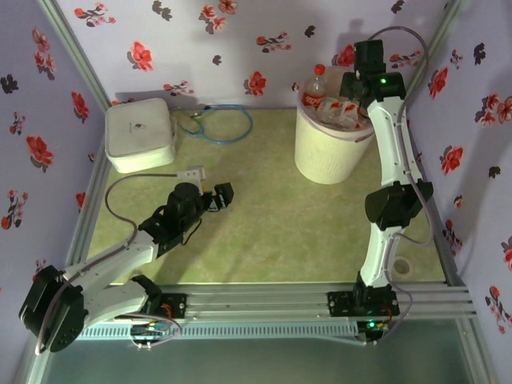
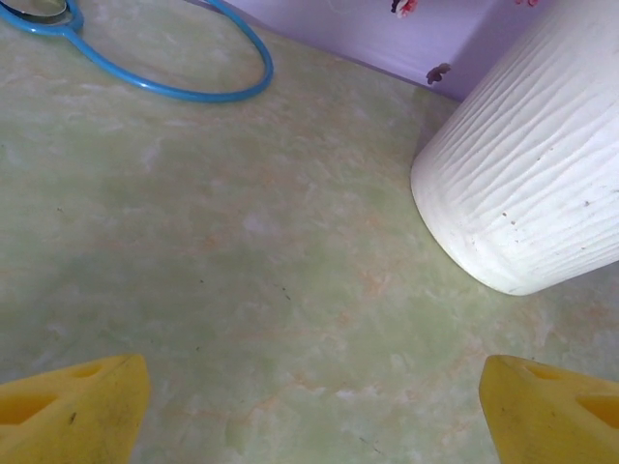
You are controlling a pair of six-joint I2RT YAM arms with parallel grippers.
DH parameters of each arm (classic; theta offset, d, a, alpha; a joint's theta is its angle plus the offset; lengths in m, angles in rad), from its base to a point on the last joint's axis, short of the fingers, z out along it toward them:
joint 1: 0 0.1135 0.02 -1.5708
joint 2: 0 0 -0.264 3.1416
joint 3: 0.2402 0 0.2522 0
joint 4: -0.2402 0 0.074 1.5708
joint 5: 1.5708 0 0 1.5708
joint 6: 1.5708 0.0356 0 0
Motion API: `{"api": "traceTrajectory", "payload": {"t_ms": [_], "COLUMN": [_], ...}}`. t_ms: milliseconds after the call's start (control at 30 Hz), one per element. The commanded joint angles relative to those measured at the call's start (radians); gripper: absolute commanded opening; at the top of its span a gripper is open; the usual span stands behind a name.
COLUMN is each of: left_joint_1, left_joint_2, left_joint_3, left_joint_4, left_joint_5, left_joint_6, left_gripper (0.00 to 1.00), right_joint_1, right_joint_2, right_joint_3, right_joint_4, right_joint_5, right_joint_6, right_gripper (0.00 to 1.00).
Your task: Put the plastic bottles in the bin
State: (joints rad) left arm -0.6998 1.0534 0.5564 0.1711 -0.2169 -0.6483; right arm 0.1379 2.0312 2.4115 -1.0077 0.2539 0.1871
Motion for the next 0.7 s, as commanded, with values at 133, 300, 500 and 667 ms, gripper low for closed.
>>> {"api": "traceTrajectory", "payload": {"t_ms": [133, 300, 500, 667], "left_joint_1": [0.009, 0.009, 0.010, 0.010], "left_joint_2": [-0.020, -0.016, -0.017, -0.015], "left_joint_3": [0.008, 0.007, 0.007, 0.005], "left_joint_4": [-0.002, -0.002, -0.002, 0.002], "left_joint_5": [0.002, 0.001, 0.001, -0.001], "left_joint_6": [0.017, 0.016, 0.017, 0.014], "left_gripper": [0.89, 0.89, 0.89, 0.90], "right_joint_1": [-0.045, -0.061, -0.056, -0.028], "right_joint_2": [0.166, 0.251, 0.251, 0.174], "right_joint_3": [0.047, 0.120, 0.097, -0.048], "right_joint_4": [-0.168, -0.247, -0.259, -0.202], "right_joint_5": [-0.064, -0.136, -0.179, -0.214], "right_joint_6": [0.043, 0.066, 0.071, 0.074], "right_gripper": [0.52, 0.52, 0.52, 0.52]}}
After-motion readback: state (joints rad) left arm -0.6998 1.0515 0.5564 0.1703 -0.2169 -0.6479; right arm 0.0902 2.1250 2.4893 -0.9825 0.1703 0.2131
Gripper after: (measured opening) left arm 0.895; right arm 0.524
